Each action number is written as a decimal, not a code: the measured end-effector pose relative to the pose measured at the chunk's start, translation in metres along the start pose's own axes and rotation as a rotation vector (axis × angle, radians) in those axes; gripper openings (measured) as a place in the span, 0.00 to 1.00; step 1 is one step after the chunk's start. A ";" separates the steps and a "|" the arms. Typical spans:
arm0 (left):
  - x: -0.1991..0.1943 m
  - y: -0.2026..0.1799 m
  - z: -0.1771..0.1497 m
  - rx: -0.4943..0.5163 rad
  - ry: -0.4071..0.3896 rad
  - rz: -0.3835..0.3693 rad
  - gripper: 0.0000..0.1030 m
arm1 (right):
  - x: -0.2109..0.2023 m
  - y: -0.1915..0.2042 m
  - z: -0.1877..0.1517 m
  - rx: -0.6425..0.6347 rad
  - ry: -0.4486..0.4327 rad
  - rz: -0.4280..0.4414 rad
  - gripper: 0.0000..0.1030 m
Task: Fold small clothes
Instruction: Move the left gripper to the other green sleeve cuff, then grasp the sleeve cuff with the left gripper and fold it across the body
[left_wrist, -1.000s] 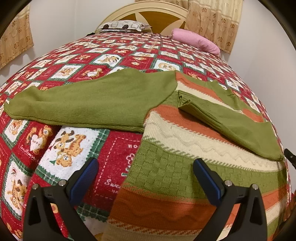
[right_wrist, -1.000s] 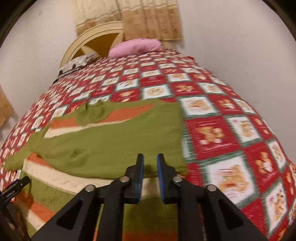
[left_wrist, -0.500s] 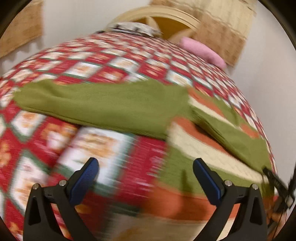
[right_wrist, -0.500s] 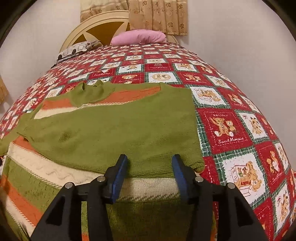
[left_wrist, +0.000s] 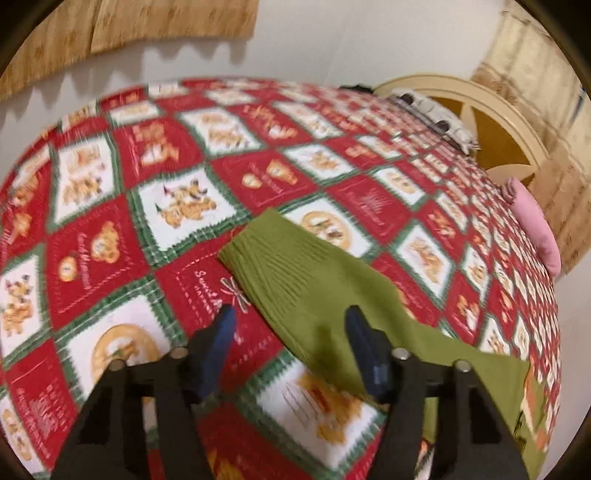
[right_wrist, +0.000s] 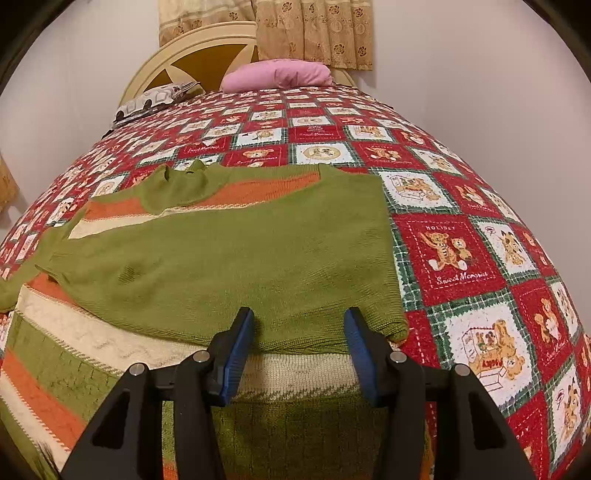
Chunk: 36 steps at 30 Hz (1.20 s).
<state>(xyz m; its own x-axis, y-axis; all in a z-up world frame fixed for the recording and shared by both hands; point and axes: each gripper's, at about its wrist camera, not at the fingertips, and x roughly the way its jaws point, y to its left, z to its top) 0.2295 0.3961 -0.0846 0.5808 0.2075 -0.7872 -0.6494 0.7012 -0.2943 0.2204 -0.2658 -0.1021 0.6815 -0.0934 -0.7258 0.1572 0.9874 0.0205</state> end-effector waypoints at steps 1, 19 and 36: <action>0.008 0.002 0.001 -0.017 0.020 -0.004 0.59 | 0.000 0.000 0.000 0.000 0.000 -0.001 0.51; 0.011 -0.006 0.007 0.003 -0.060 -0.009 0.09 | 0.001 0.001 0.000 0.003 0.000 0.003 0.51; -0.124 -0.248 -0.139 0.642 -0.264 -0.409 0.09 | 0.000 0.000 0.000 0.010 -0.006 0.012 0.51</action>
<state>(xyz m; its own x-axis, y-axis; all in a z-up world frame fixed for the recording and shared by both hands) 0.2505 0.1018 0.0104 0.8603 -0.0521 -0.5070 0.0016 0.9950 -0.0995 0.2208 -0.2655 -0.1023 0.6873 -0.0827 -0.7217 0.1563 0.9871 0.0357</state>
